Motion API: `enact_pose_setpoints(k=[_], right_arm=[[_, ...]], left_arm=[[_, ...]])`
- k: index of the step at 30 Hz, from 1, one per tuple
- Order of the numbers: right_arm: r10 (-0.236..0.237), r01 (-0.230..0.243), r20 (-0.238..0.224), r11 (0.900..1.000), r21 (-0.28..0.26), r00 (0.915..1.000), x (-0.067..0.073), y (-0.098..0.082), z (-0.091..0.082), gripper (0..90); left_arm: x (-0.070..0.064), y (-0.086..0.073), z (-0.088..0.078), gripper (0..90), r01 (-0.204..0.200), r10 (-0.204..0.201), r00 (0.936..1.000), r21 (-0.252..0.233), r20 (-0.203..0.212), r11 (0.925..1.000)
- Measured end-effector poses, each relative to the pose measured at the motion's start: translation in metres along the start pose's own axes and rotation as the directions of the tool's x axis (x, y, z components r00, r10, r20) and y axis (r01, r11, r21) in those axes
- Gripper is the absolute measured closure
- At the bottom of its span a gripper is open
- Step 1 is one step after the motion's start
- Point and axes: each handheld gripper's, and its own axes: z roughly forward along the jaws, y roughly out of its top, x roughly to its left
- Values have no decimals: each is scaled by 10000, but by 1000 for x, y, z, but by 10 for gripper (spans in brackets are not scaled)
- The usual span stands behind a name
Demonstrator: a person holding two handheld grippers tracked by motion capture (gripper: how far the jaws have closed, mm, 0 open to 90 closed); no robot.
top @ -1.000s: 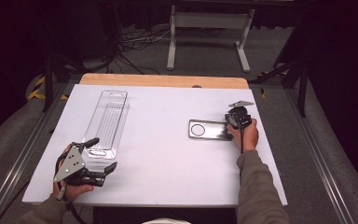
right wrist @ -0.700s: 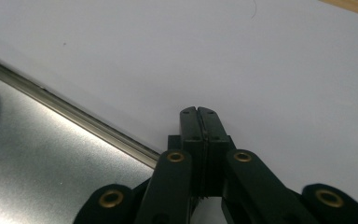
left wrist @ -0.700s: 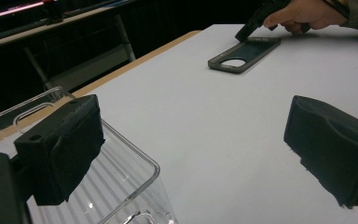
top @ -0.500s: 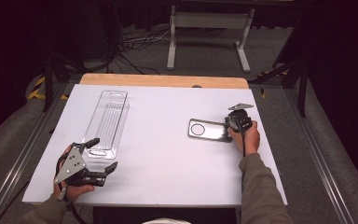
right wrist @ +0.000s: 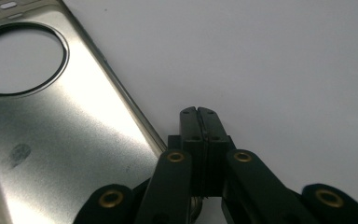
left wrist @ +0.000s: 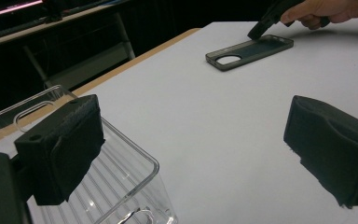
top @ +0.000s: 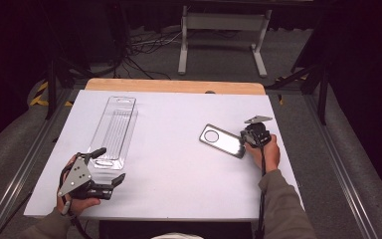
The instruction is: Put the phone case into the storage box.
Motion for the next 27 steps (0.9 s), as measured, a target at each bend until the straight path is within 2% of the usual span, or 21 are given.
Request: enact_pose_setpoints(k=[9, 21, 25, 27], right_arm=[[-236, 238, -83, 9996, 146, 9997, 8, -6, -9, 900], [-734, 741, -225, 9968, 314, 9970, 28, -17, -25, 900], [-1010, 1027, -431, 9940, 381, 9940, 38, -22, -32, 900], [-1007, 1026, -481, 9940, 384, 9938, 40, -23, -33, 900]], left_arm=[[-1, 0, 0, 52, 78, -78, 10000, 17, 7, 10000], [0, 0, 0, 53, 38, -38, 10000, 13, -3, 10000], [0, 0, 0, 53, 87, -87, 10000, 58, 46, 9999], [0, 0, 0, 53, 116, -117, 9999, 55, 51, 9999]])
